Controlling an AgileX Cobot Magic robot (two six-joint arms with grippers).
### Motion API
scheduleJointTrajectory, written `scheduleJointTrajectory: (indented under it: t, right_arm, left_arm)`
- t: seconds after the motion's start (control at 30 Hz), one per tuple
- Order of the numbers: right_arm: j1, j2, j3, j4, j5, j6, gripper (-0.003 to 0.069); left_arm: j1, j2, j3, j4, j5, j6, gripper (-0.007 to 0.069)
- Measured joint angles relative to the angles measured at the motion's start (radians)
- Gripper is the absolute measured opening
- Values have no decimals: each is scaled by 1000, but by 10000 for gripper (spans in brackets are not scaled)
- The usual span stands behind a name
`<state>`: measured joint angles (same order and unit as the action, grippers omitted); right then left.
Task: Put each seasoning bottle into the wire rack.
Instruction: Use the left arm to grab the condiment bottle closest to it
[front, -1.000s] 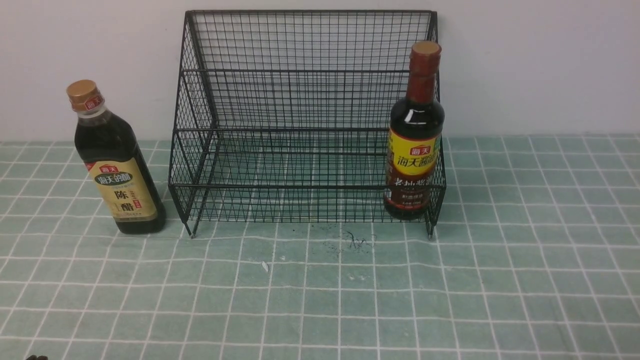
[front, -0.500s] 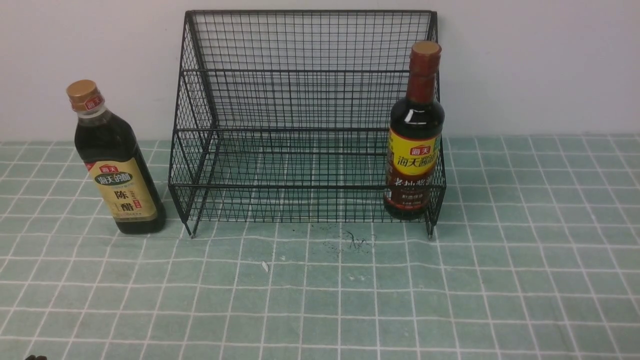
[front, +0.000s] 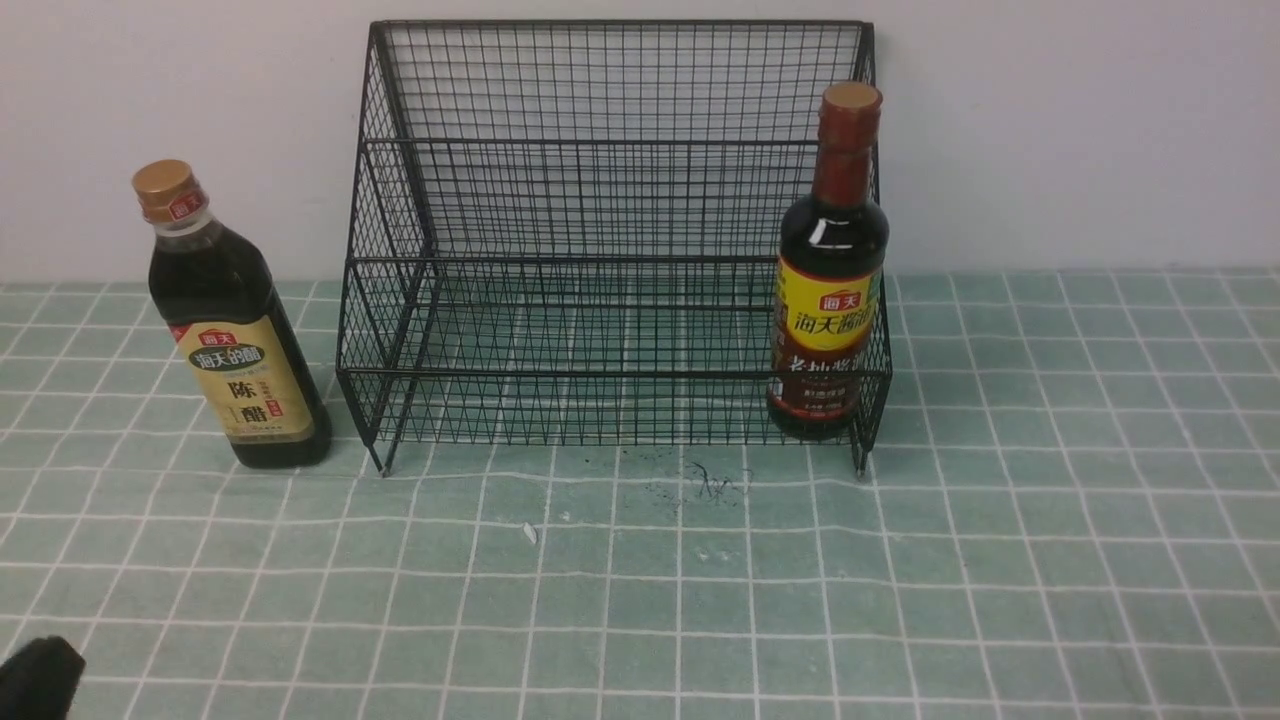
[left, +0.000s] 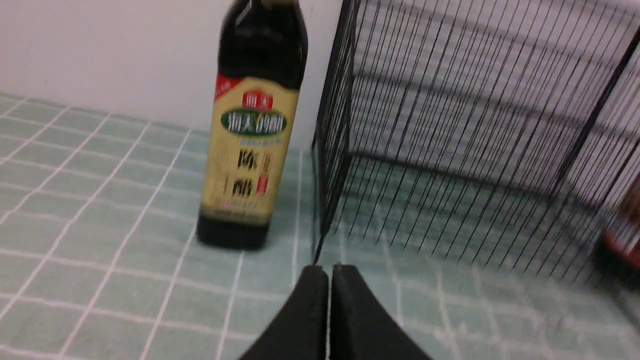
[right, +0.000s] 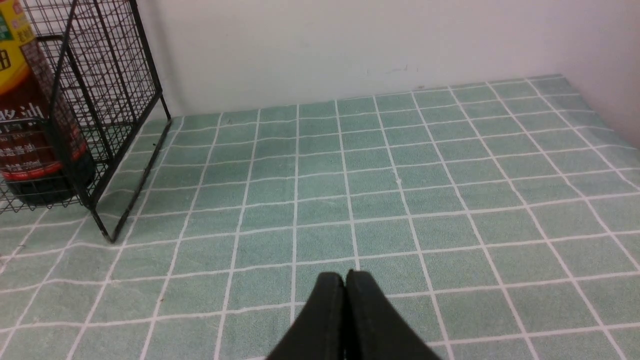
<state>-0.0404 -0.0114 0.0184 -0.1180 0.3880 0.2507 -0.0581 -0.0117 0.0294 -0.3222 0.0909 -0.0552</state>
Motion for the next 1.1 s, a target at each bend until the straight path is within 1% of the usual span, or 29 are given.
scheduleJointTrajectory:
  t: [0.13,0.17,0.2,0.27,0.3,0.33,0.43,0.53,0.6,0.7,0.77,0.8,0.83,0.97,1.0,1.03,1.07,1.1]
  right_arm:
    - [0,0,0,0,0,0,-14]
    - [0,0,0,0,0,0,-14]
    - [0,0,0,0,0,0,-14]
    - [0,0,0,0,0,0,-14]
    - [0,0,0,0,0,0,-14]
    - [0,0,0,0,0,0,-14]
    - [0,0,0,0,0,0,-14]
    - [0,0,0,0,0,0,-14]
    - [0,0,0,0,0,0,-14]
    - [0,0,0,0,0,0,-14]
    - [0,0,0,0,0,0,-14]
    - [0,0,0,0,0,0,-14]
    - [0,0,0,0,0,0,-14]
    - [0,0,0,0,0,0,-14]
    - [0,0,0,0,0,0,-14]
    - [0,0,0,0,0,0,-14]
    - [0,0,0,0,0,0,-14]
    - [0,0,0,0,0,0,-14]
  left_arm:
    - [0,0,0,-177,-227,-36,-6]
    - [0,0,0,-177,-227,-38,-6]
    - [0,0,0,-219,-341,-43,-6]
    - [0,0,-1,-233,-470,-46,-6]
    - [0,0,-9,-229,-507,-41,-6]
    - [0,0,-12,-224,-516,-38,-6]
    - [0,13,-100,-124,-511,21,-6]
    - [0,102,-205,-39,-447,73,1]
    - [0,194,-266,10,-401,109,22]
    - [0,400,-359,39,-384,166,92]
    - [0,522,-408,44,-392,183,157]
    - [0,522,-408,44,-394,185,165]
    - [0,618,-441,48,-410,190,220]
    - [0,844,-544,48,-469,193,392]
    - [0,855,-549,48,-469,193,400]
    - [0,942,-590,40,-471,193,456]
    - [0,1004,-616,29,-471,194,486]
    - [0,1004,-616,29,-471,194,486]
